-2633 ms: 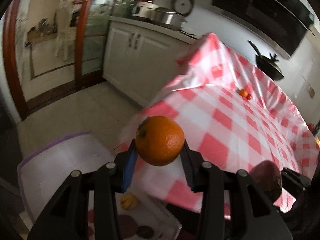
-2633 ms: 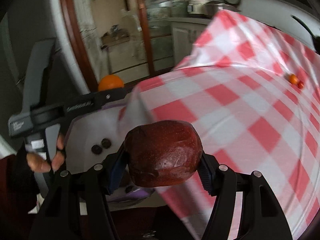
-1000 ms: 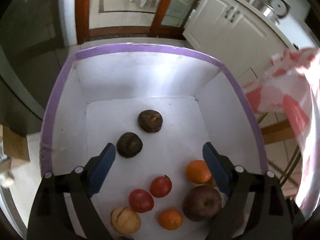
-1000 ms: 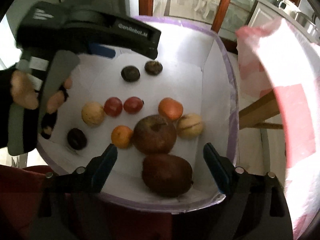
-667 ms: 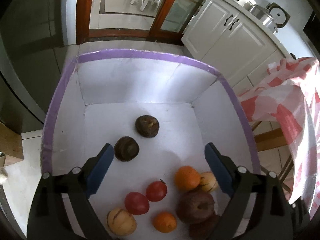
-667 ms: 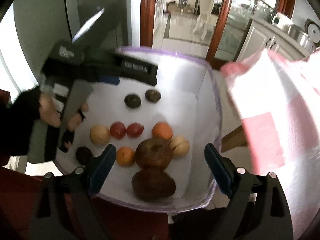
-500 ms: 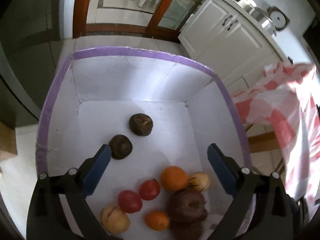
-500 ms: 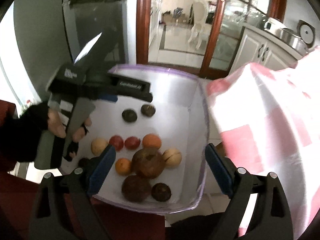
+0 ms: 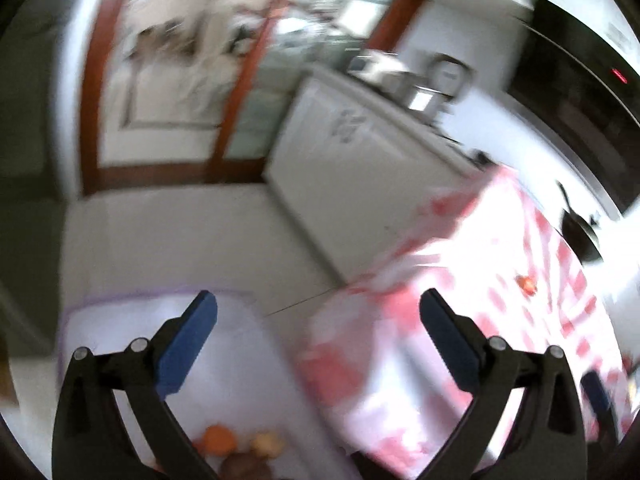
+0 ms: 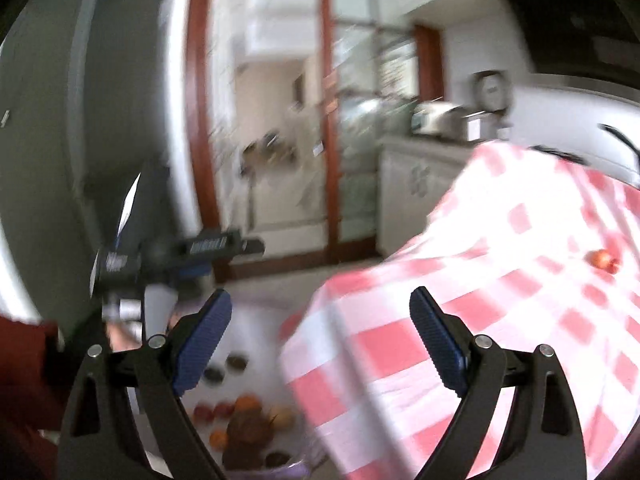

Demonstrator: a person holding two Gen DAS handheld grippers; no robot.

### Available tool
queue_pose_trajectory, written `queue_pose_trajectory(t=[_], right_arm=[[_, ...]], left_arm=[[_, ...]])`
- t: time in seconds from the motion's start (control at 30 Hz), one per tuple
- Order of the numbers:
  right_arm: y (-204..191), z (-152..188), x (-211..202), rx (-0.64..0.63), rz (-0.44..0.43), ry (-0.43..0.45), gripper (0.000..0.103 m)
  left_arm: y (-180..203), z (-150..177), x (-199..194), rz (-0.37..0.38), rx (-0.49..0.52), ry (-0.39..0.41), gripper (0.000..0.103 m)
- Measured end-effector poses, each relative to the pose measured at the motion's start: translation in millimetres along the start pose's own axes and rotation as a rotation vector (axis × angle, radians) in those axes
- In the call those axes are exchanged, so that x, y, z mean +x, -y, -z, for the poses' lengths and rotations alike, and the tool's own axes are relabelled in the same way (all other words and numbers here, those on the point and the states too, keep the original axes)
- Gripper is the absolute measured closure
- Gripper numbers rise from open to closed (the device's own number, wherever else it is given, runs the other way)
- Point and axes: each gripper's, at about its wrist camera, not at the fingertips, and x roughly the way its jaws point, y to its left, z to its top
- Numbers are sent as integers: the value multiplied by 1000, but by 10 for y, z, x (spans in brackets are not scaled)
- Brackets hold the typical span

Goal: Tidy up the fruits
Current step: 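Move both empty tools back up to the table, then grasp the red tomato with the right tool while the left tool grasps the last orange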

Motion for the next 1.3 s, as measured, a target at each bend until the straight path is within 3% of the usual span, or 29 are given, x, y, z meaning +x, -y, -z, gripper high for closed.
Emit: queue_pose_trajectory(t=[0.13,0.27,0.47,0.6,0.8,0.97,1.1,1.2,1.3], right_arm=[[581,-135,-242,131,155,50,15],[1272,-115,-374,293,319,31,15],[2182,-12,-423,484,493,-59,15],[2745,93,-392,586,594,-123,15],[3362,237,-254,643,662,-195,15],[3822,263,-59,650,704,-239,15],[4229,243,221,697,689,-250,15],[4464,171,510,687,680,-263,15],[4673,99,876,629,714,-344,15]], left_arm=[[947,-28,264,69,227,-36,1],[1798,86,760,-15,437,-135,1],[2750,363,1523,17,595,-254,1],[3217,483,2022,70,634,-343,1],[3505,537,2384,129,634,-405,1],[3462,533,2433,240,582,-431,1],[3340,465,2415,294,496,-414,2],[3333,471,2433,309,485,-431,2],[3351,484,2428,314,494,-427,2]])
